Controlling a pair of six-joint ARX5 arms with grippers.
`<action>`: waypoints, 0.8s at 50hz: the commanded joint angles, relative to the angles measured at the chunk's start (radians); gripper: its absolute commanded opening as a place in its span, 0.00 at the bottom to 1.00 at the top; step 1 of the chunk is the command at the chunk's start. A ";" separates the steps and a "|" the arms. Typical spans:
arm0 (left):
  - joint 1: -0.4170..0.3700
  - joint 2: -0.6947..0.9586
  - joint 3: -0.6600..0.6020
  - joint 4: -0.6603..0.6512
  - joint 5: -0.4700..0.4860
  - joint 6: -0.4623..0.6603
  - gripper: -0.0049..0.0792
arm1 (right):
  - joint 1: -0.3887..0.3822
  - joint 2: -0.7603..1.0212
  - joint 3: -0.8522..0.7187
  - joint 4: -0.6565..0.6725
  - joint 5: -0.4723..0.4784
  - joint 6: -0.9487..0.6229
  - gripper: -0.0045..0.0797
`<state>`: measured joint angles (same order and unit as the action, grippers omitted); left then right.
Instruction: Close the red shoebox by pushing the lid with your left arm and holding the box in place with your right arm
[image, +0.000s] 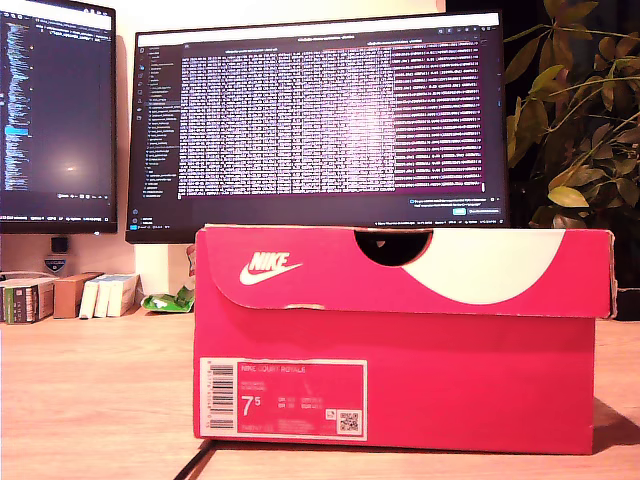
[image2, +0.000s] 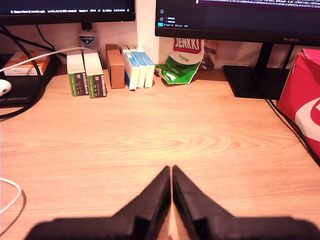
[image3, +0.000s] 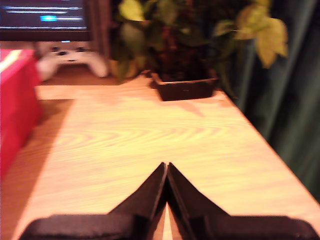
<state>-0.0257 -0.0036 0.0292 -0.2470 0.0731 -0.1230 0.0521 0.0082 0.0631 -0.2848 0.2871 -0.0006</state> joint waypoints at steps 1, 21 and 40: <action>-0.003 -0.008 -0.039 0.005 -0.002 -0.001 0.04 | -0.018 -0.006 -0.023 0.010 0.001 0.004 0.04; -0.003 -0.008 -0.039 0.005 -0.002 -0.001 0.04 | -0.028 -0.006 -0.023 0.010 0.001 0.004 0.04; -0.003 -0.008 -0.039 0.005 -0.002 -0.001 0.04 | -0.028 -0.006 -0.023 0.010 0.001 0.004 0.04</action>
<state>-0.0257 -0.0036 0.0292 -0.2470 0.0727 -0.1230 0.0257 0.0082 0.0631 -0.2848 0.2871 -0.0006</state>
